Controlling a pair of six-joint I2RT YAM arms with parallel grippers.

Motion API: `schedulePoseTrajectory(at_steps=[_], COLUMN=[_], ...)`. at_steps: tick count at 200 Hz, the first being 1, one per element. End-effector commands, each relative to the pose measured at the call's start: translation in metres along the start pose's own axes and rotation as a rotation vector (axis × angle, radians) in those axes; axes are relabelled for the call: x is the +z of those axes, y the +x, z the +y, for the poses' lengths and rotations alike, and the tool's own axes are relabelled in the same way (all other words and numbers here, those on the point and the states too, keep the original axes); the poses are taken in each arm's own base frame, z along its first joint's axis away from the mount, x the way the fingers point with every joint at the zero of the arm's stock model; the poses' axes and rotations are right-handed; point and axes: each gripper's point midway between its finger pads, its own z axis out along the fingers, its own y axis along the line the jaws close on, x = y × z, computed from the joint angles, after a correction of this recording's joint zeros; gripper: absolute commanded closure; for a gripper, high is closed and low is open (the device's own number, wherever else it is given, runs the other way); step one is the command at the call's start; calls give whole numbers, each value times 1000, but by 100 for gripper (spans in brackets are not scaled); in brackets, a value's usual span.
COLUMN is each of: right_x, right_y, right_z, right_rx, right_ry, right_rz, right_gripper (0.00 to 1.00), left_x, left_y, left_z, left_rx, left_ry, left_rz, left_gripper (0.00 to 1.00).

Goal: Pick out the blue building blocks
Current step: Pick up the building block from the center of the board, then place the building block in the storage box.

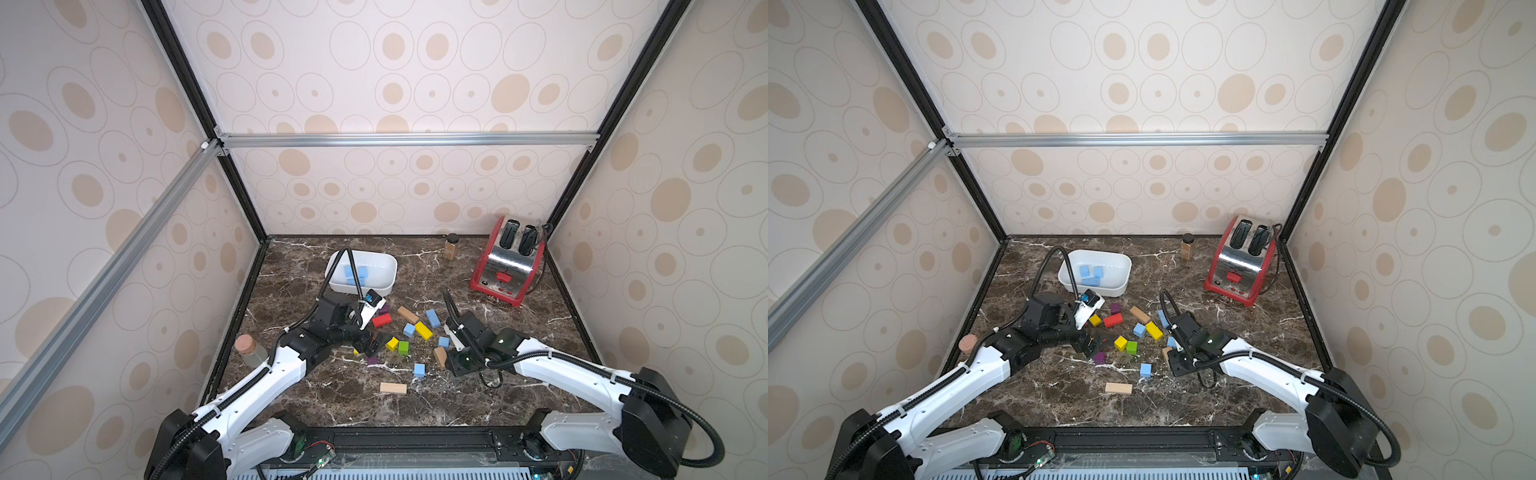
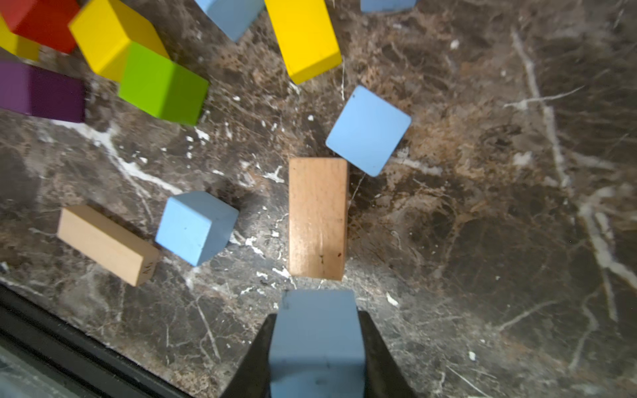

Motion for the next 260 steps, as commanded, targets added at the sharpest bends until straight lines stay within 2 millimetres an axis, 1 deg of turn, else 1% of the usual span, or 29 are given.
schedulePoseTrajectory(at_steps=[1,30,70,104,116,163,186,201,218,244,260], right_x=[-18,-33,-54,-72,-77,-93,-96,-97,-91,-88,-83], right_y=[-14,-25,-50,-76,-85,-124,-142,-154,-166,-189,-202], right_z=[10,15,30,47,54,77,89,98,104,113,118], right_rx=[-31,-36,-74,-110,-128,-199,-225,-241,-259,-287,-301], right_ry=[-36,-57,-92,-137,-153,-170,-189,-208,-205,-191,-180], right_rz=[-73,-127,-194,-253,-268,-296,-306,-315,-312,-326,-326], right_gripper=[100,100,100,100,100,100,100,100,100,100,100], left_x=[-16,-21,-30,-38,-41,-56,-61,-60,-58,-56,-53], left_y=[-28,-35,-44,-52,-54,-68,-72,-72,-73,-73,-71], left_z=[-1,0,4,10,13,38,47,50,55,60,65], left_rx=[67,73,93,107,107,47,46,43,36,32,23], left_ry=[-18,-29,-63,-96,-113,-171,-193,-192,-198,-208,-215], left_rz=[-58,-69,-70,-82,-87,-147,-148,-140,-142,-151,-147], left_gripper=[1,1,1,1,1,1,1,1,0,1,1])
